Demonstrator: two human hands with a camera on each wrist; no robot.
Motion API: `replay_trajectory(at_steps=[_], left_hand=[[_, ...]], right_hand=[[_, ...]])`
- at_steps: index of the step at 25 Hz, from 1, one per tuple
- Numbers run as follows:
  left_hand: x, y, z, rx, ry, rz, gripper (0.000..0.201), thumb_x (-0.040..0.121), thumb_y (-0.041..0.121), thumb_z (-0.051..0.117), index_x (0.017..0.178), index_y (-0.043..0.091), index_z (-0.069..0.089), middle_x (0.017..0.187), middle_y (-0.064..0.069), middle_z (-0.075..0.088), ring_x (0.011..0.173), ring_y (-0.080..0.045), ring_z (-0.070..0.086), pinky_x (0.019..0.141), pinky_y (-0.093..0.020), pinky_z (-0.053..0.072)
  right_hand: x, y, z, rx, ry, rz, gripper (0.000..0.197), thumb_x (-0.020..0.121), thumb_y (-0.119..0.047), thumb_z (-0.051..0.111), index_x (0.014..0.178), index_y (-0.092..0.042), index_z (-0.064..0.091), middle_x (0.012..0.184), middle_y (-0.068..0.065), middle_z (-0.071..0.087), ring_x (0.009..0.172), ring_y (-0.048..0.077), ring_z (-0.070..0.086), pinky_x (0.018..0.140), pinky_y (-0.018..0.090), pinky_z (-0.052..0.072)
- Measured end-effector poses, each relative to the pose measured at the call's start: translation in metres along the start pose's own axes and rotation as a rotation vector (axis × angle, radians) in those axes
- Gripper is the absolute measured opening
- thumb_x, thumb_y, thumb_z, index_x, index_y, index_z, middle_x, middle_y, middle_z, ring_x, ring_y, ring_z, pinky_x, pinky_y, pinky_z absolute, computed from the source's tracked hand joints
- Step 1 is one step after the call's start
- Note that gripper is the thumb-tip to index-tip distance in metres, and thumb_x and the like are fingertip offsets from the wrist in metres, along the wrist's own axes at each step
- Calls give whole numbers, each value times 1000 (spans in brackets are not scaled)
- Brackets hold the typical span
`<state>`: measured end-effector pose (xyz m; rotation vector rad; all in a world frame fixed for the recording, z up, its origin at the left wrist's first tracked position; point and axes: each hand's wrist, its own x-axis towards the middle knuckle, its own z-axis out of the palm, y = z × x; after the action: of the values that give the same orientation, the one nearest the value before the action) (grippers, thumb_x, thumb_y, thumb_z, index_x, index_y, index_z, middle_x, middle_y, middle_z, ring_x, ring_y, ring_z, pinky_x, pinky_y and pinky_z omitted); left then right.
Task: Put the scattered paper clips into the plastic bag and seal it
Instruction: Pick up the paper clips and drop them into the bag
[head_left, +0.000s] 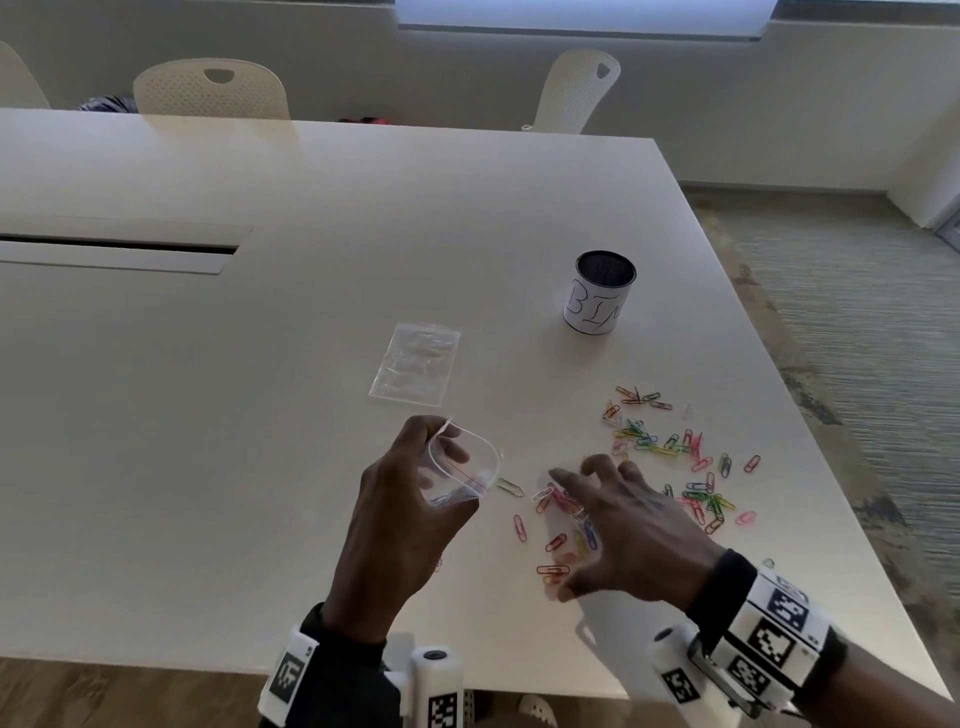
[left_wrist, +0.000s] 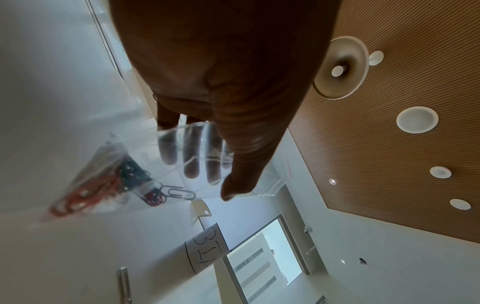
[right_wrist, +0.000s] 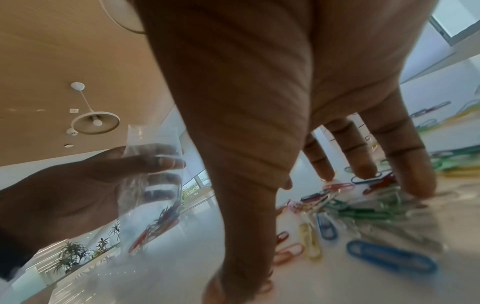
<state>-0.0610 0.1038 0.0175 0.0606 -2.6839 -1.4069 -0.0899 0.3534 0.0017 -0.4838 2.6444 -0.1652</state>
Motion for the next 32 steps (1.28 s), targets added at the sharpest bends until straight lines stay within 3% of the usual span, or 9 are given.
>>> replay_trajectory(at_steps=[6, 11, 13, 17, 20, 24, 27, 29, 32], left_hand=[[-2, 3, 4, 3, -14, 3, 47, 79, 21, 85, 112, 40, 57, 103, 25, 71, 87, -8, 69, 68, -18, 52], [-2, 4, 5, -3, -16, 4, 46, 79, 21, 85, 112, 38, 57, 102, 23, 71, 86, -8, 70, 68, -20, 54], [-3, 4, 5, 0, -14, 6, 46, 80, 22, 85, 113, 38, 58, 102, 23, 71, 86, -7, 70, 68, -19, 54], [-3, 3, 6, 9, -19, 10, 48, 79, 20, 86, 114, 37, 58, 101, 21, 72, 86, -9, 70, 70, -19, 54], [-2, 2, 8, 17, -19, 19, 48, 79, 20, 86, 114, 36, 59, 100, 22, 72, 86, -9, 70, 68, -10, 48], [-3, 0, 9, 16, -28, 26, 46, 80, 22, 86, 114, 37, 58, 100, 21, 71, 87, -9, 69, 66, -7, 48], [-4, -2, 10, 29, -31, 27, 47, 80, 22, 85, 114, 37, 58, 100, 21, 71, 87, -8, 68, 66, -7, 47], [-3, -1, 12, 37, -33, 34, 47, 79, 22, 86, 114, 37, 58, 99, 22, 71, 86, -5, 67, 67, -5, 47], [-2, 1, 14, 35, -45, 54, 47, 78, 22, 87, 112, 37, 58, 99, 20, 72, 86, -4, 67, 68, -7, 49]], right_hand=[[9, -5, 14, 118, 137, -22, 68, 88, -49, 73, 150, -34, 46, 140, -1, 45, 128, 16, 47, 107, 27, 43], [16, -2, 21, 132, 275, -97, 16, 102, -25, 61, 116, -24, 69, 112, -6, 59, 101, 10, 59, 82, 10, 36], [20, -1, 21, 134, 299, -111, 13, 103, -21, 59, 111, -22, 69, 107, -6, 60, 93, 8, 58, 73, 7, 33], [27, -2, 22, 79, 339, -130, 13, 105, -21, 56, 107, -17, 68, 101, -2, 64, 83, 7, 58, 75, 14, 45], [33, 0, 16, 107, 310, -119, 13, 103, -20, 60, 101, -13, 70, 97, 0, 67, 77, 8, 60, 69, 13, 47], [36, 12, 1, 336, 291, -41, 3, 93, -15, 74, 95, -15, 77, 90, -4, 74, 74, 2, 66, 62, 7, 50], [29, 15, -19, 577, 293, 13, 4, 88, -12, 80, 90, -15, 79, 82, -6, 74, 70, 6, 71, 64, 12, 58], [18, 9, -40, 734, 351, -15, 5, 86, -9, 82, 88, -14, 79, 79, 1, 77, 70, 11, 75, 67, 19, 62], [-1, -12, -69, 780, 414, -115, 6, 86, -12, 83, 88, -17, 80, 77, 0, 79, 71, 9, 76, 64, 17, 59]])
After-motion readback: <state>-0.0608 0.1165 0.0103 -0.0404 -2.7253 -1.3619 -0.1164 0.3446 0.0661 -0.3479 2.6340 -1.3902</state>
